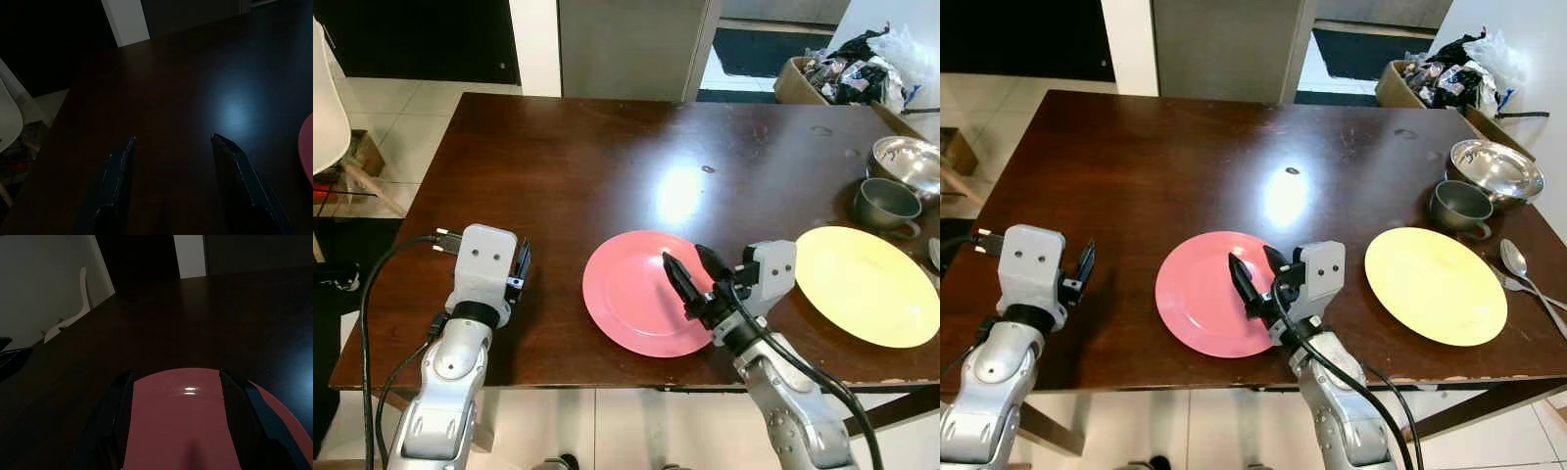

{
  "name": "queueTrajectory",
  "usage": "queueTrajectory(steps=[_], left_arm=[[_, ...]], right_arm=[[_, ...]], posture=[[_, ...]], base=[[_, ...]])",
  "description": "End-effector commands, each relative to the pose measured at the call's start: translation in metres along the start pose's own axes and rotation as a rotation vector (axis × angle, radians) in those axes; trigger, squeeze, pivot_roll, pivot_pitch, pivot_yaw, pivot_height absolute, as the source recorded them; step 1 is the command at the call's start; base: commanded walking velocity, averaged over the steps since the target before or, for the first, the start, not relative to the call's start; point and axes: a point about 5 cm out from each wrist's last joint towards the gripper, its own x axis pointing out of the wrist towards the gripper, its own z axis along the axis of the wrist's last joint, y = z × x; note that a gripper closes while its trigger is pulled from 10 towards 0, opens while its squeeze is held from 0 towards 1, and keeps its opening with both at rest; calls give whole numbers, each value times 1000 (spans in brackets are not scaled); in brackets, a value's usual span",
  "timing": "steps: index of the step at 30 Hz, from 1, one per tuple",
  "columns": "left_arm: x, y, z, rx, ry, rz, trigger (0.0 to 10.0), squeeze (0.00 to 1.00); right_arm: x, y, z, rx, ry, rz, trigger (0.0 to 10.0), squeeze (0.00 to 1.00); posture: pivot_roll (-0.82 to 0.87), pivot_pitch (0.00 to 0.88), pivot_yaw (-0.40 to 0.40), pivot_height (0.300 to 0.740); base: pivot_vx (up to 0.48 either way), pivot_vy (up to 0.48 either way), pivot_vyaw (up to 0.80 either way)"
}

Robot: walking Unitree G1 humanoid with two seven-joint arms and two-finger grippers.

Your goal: Setting the table

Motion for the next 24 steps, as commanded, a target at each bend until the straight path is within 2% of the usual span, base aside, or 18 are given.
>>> queueTrajectory(steps=[1,24], left_arm=[[-2,-2,-6,4,17,-1,10000,0],[-3,-1,-7,11,22,-3,10000,0]], right_arm=[[-1,-2,-4,14,16,-20,10000,0],[0,-1,-6,40,16,-29,10000,0]], posture=[[-108,5,16,740],[-104,13,22,740]], base=[[0,0,0],[-284,0,0]])
